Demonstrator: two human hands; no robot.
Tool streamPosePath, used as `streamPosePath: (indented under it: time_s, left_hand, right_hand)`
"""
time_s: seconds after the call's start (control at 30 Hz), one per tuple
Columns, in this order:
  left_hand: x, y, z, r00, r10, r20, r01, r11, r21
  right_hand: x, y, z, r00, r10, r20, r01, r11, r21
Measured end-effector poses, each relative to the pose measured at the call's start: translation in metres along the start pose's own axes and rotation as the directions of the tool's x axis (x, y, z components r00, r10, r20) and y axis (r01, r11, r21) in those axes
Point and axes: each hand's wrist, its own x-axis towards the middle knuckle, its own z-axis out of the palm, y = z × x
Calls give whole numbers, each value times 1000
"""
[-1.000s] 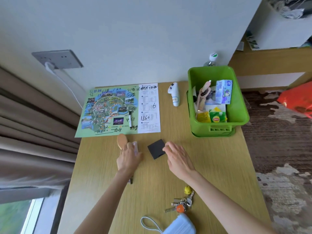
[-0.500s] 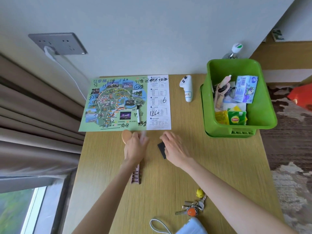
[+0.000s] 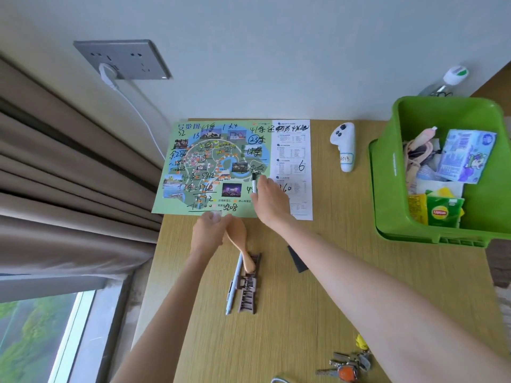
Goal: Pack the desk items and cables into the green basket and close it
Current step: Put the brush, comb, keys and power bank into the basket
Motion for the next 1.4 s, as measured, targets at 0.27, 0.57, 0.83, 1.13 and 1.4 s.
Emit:
streamPosePath:
  time_s: [0.27,0.57,0.83,1.13,1.4]
  left_hand:
    - [3,-23,0,965,-13,263,-19,993,119]
    - [-18,-42,-1,926,42,375,-191,910,369]
    - [-42,-41,11,945,135,297,-280,804,525]
    - [-56,-42,12,966,170,194,-249,803,541]
    - [-53,-48,-2,988,-17,154,-4,991,130]
  right_hand:
    - [28,-7,16,989,135,53,-130,987,-92]
    - [-3,21,-3,997,22,75,-30,994,101]
    - [-69,49,-11,980,-139,141,111,976,188]
    - [-105,88,-28,935,-231,268,309,903,-298]
    - [-125,101,-25,929,-186,320,292,900,-324]
